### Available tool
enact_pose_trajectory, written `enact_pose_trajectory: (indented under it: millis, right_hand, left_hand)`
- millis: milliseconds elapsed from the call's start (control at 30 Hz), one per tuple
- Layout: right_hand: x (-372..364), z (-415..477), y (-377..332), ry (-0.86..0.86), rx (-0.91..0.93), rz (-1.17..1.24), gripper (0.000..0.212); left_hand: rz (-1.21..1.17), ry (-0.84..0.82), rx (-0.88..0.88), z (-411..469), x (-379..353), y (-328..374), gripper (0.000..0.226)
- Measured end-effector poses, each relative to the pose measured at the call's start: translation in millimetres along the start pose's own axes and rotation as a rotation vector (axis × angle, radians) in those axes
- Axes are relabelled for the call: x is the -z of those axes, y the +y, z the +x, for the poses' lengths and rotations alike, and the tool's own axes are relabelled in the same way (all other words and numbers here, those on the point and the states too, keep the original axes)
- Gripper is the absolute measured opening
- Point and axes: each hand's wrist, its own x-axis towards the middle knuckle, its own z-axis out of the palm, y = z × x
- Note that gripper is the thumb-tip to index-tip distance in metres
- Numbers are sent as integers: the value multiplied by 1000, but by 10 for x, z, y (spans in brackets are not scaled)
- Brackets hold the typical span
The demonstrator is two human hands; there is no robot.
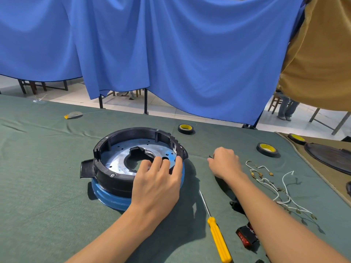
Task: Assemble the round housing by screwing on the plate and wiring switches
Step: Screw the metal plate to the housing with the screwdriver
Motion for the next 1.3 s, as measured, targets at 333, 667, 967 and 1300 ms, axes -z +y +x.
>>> enact_pose_trajectory:
  millis: [333,667,967,1300]
  right_hand:
    - [-19,44,-36,-111,-52,-131,20]
    - [329,-453,-377,-403,-215,1107,7]
    - [278,-804,-620,-524,-398,1547,31]
    - [453,-902,-569,-490,-314,1558,24]
  left_hand:
    - [52,-211,-12,-32,115,41,79]
    - [69,-162,-70,41,94,29,70]
    - [-23,-160,-14,143,289,-127,56]
    - [-27,-158,-10,110,355,-244,79]
